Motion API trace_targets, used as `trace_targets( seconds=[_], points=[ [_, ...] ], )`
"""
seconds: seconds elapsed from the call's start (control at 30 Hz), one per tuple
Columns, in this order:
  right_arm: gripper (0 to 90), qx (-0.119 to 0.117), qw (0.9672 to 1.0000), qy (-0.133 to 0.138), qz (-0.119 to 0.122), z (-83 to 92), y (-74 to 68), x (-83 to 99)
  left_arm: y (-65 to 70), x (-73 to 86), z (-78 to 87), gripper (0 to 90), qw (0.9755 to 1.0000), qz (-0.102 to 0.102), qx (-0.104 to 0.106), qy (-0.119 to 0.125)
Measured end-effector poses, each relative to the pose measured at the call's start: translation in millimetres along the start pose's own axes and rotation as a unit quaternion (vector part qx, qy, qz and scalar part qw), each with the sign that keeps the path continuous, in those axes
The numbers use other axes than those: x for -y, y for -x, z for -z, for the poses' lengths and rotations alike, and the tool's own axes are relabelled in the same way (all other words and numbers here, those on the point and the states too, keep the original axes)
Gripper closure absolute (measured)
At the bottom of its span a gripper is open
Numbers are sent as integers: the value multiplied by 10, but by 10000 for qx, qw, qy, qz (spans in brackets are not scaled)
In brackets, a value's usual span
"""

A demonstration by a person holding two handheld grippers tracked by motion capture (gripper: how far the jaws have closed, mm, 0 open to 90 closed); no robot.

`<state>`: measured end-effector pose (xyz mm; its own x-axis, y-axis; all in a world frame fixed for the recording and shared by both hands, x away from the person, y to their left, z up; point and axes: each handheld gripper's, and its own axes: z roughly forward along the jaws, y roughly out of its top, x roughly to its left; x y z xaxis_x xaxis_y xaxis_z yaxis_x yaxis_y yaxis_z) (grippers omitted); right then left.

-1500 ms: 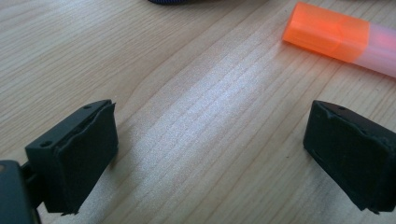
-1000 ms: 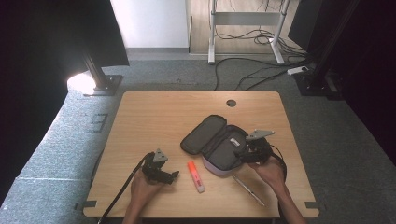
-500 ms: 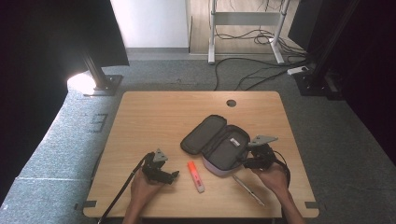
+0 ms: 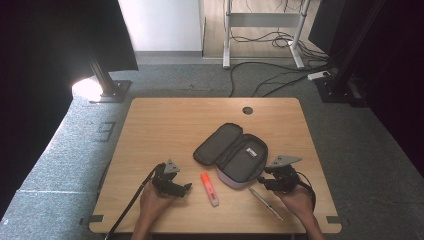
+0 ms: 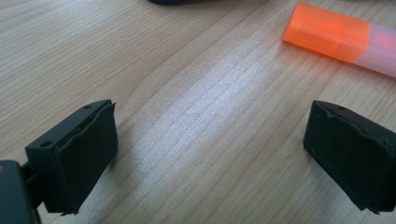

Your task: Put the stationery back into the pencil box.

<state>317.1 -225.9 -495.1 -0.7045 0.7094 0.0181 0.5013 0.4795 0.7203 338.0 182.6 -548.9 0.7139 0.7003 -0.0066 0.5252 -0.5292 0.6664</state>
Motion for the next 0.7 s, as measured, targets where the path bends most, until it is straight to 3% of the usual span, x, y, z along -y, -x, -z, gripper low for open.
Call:
trace_targets(
  seconds=[0.53,0.7],
  points=[
    [605,-222,9997,-39,67,65,-104,285,0,0,0,27,10000,0,1,-1],
    [621,-324,9995,-24,-8,76,-142,358,-1,0,0,27,10000,0,0,-2]
  ],
)
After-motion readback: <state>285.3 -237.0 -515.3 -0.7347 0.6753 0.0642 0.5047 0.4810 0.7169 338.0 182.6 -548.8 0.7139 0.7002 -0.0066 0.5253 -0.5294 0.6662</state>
